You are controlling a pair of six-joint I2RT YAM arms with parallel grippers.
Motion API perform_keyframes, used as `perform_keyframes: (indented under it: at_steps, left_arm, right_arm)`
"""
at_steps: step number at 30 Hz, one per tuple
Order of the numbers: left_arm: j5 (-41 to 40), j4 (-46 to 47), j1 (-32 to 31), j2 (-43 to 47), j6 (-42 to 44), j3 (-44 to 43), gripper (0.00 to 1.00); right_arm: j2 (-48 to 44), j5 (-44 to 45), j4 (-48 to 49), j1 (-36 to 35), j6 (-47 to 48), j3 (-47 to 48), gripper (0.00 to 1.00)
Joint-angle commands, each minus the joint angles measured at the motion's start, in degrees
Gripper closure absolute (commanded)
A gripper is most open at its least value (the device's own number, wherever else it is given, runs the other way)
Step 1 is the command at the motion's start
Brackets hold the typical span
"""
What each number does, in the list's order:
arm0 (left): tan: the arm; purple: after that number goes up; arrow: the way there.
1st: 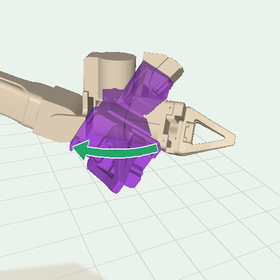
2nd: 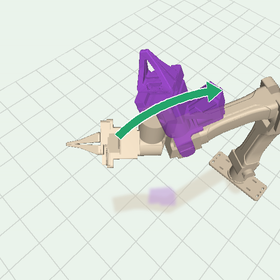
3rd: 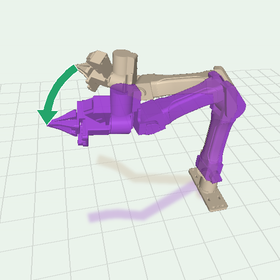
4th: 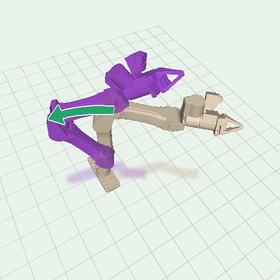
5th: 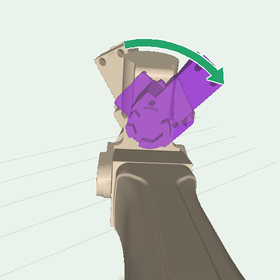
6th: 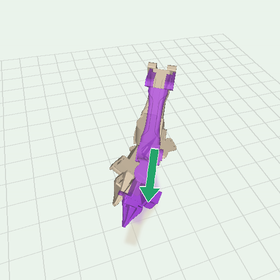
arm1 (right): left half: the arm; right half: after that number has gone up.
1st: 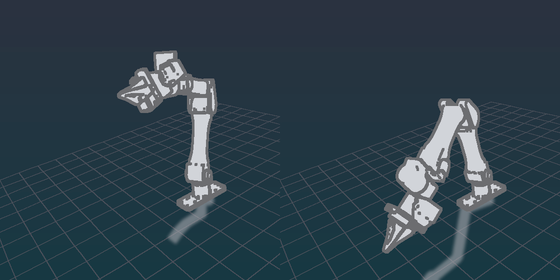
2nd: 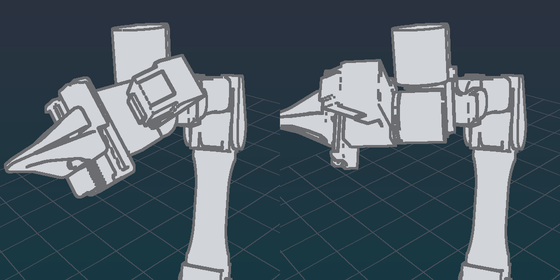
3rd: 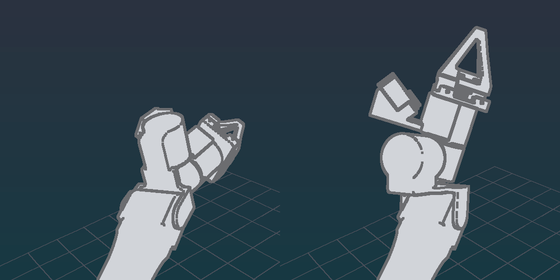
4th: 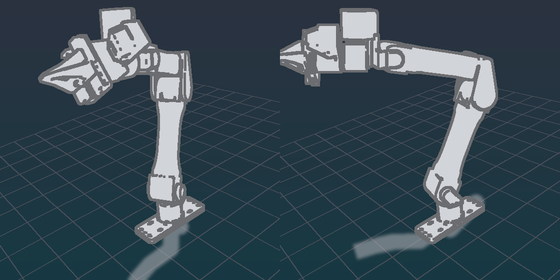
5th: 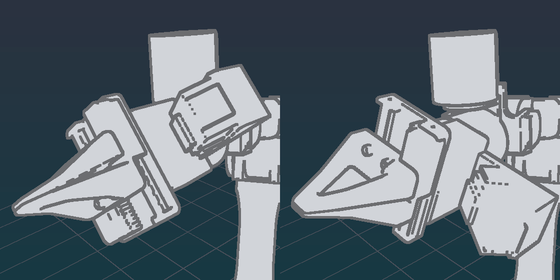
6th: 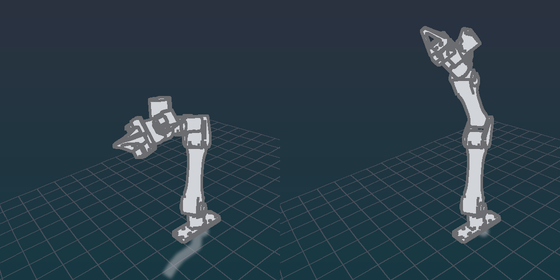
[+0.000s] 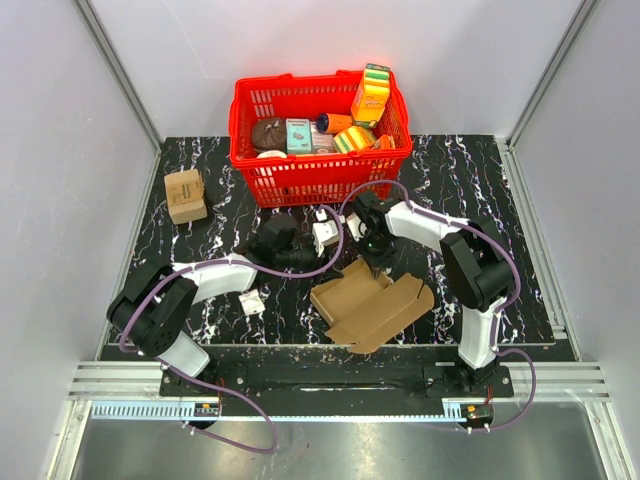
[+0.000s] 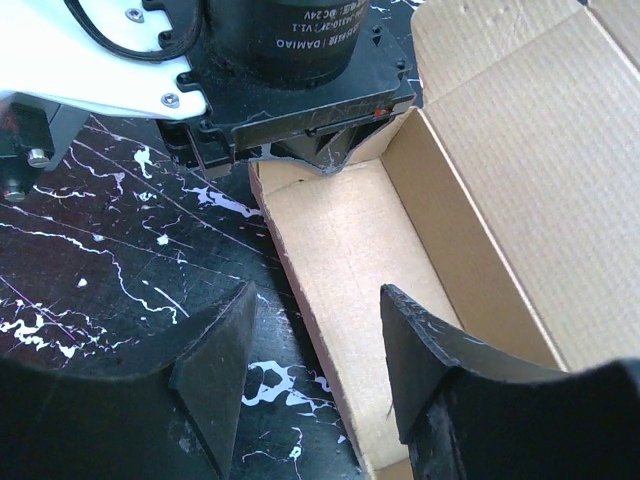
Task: Fold the paper box
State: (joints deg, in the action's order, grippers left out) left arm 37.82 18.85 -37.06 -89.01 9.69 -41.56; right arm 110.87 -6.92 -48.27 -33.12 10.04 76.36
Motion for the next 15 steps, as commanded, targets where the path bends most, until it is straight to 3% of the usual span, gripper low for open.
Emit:
perform_keyframes:
  at_steps: [1, 5, 8, 11, 15]
  left_arm:
    - [0.76, 1.36, -0.12, 0.07, 1.29, -2.38, 0.44]
    - [0.76, 1.45, -0.12, 0.07, 1.20, -2.30, 0.44]
    - [0.67, 1.45, -0.12, -0.02, 1.12, -2.30, 0.44]
    - [0.76, 1.54, -0.12, -0.11, 1.12, -2.38, 0.44]
    - [0.76, 1.63, -0.12, -0.11, 0.94, -2.39, 0.44]
  right_arm:
    - [-2.94, 2.17, 1.34, -0.98, -0.02, -0.59, 0.92]
    - [-3.99, 2.96, 2.04, -1.33, 0.24, -1.21, 0.86]
    - [-4.96, 3.66, 2.65, -1.50, 0.50, -1.74, 0.73]
    - [-5.75, 3.67, 2.66, -1.59, 0.59, -1.83, 0.66]
    - [-6.81, 2.61, 2.83, -1.68, 0.59, -1.48, 0.61]
